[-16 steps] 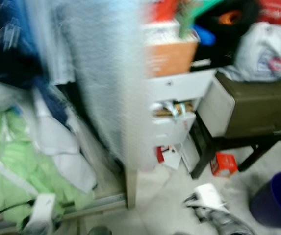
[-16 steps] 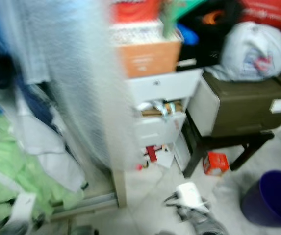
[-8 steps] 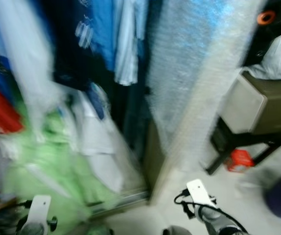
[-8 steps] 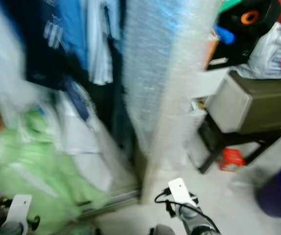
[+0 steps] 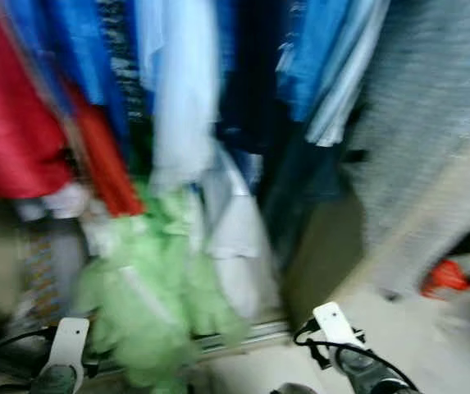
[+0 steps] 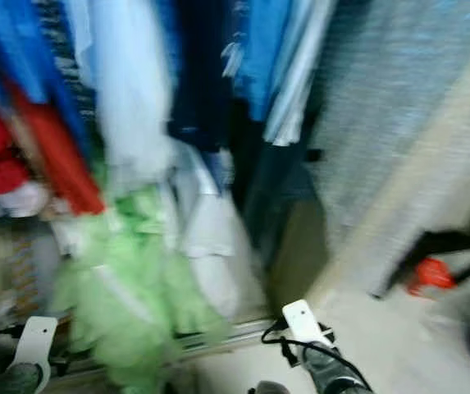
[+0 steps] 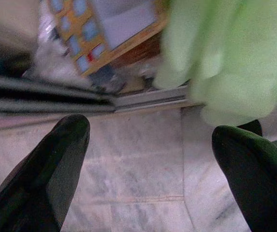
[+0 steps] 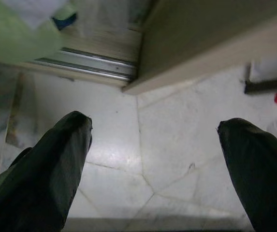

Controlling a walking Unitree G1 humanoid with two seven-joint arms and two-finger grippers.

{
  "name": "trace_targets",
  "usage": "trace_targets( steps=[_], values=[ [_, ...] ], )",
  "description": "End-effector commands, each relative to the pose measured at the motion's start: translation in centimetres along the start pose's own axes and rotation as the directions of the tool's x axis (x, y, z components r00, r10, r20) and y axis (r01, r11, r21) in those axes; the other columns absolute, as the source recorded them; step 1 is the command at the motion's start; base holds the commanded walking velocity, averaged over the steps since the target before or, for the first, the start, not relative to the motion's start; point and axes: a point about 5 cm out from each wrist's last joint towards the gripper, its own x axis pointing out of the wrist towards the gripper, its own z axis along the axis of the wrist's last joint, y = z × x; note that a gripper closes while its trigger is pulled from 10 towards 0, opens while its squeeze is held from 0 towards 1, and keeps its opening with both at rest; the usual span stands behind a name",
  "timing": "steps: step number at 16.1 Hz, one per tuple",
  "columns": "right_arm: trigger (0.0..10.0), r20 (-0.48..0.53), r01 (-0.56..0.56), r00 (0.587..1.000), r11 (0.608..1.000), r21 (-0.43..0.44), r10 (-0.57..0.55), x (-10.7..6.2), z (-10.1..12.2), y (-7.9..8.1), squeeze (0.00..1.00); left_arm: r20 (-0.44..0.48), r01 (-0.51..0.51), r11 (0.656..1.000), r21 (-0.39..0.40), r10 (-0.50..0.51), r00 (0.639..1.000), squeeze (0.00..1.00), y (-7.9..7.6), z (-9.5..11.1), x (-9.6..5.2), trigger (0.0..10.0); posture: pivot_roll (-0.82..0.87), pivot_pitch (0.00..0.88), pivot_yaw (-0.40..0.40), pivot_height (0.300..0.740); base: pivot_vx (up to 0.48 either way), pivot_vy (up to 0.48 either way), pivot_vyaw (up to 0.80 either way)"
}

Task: Clean up the room

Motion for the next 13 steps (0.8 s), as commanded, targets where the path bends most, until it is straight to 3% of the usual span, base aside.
trace_targets(
  steps=[1,5,6,7,9,10,11,12,13],
  values=[
    [10.0,-0.006,0.009,1.000,1.000,-0.007,-0.009,0.0,-0.2,-0.5,0.00,-0.017,0.014,1.000,0.000,-0.014,1.000,0.00,-0.3,-0.5,-0.1,10.0,-0.03,0.000,-0.011,0.740,0.000,0.000,0.80],
    [10.0,-0.008,0.011,1.000,1.000,0.003,-0.011,-0.1,-0.2,-0.4,0.00,0.010,0.009,1.000,-0.030,-0.009,1.000,0.00,-0.3,-0.4,-0.1,10.0,-0.04,0.000,-0.011,0.740,0.000,0.000,0.58],
    [10.0,-0.008,0.013,1.000,1.000,0.012,-0.012,-0.1,-0.3,-0.4,0.00,0.024,0.007,0.996,-0.086,-0.005,1.000,0.00,-0.3,-0.5,-0.1,10.0,-0.04,0.000,-0.011,0.740,0.000,0.000,0.00],
    [10.0,-0.017,0.008,1.000,0.998,0.068,-0.007,-0.1,-0.4,-0.4,0.00,0.039,0.005,0.965,-0.263,0.006,0.999,0.00,-0.6,-0.6,-0.2,10.0,-0.03,0.000,-0.017,0.740,0.000,0.000,0.00],
    [10.0,-0.017,0.005,1.000,0.998,0.056,-0.004,0.0,-0.3,-0.5,0.00,0.058,0.040,0.929,-0.368,-0.020,0.998,0.00,-1.0,-0.5,-0.2,10.0,-0.02,0.000,-0.024,0.740,0.000,0.000,0.00],
    [10.0,-0.011,0.007,1.000,0.998,0.064,-0.006,0.0,-0.2,-0.5,0.00,0.149,0.066,0.901,-0.429,-0.001,0.989,0.00,-0.7,4.0,0.4,10.0,-0.02,0.000,-0.025,0.740,0.000,0.000,0.00],
    [10.0,-0.007,0.011,1.000,0.997,0.076,-0.010,0.0,-0.1,-0.6,0.00,0.186,0.074,0.879,-0.471,0.016,0.982,0.00,-0.3,6.0,0.6,10.0,-0.02,0.000,-0.027,0.740,0.000,0.000,0.00],
    [10.0,0.000,0.021,1.000,0.990,0.138,-0.022,0.0,-0.1,-0.7,0.00,0.226,0.112,0.714,-0.691,0.066,0.972,0.00,0.2,9.3,0.6,10.0,-0.02,0.000,-0.029,0.740,0.000,0.000,0.00],
    [10.0,0.005,0.025,1.000,0.985,0.172,-0.026,0.0,-0.1,-0.9,0.00,0.222,0.112,0.666,-0.738,0.083,0.972,0.00,0.5,10.1,0.6,10.0,-0.03,0.000,-0.034,0.740,0.000,0.000,0.00]
  ],
)
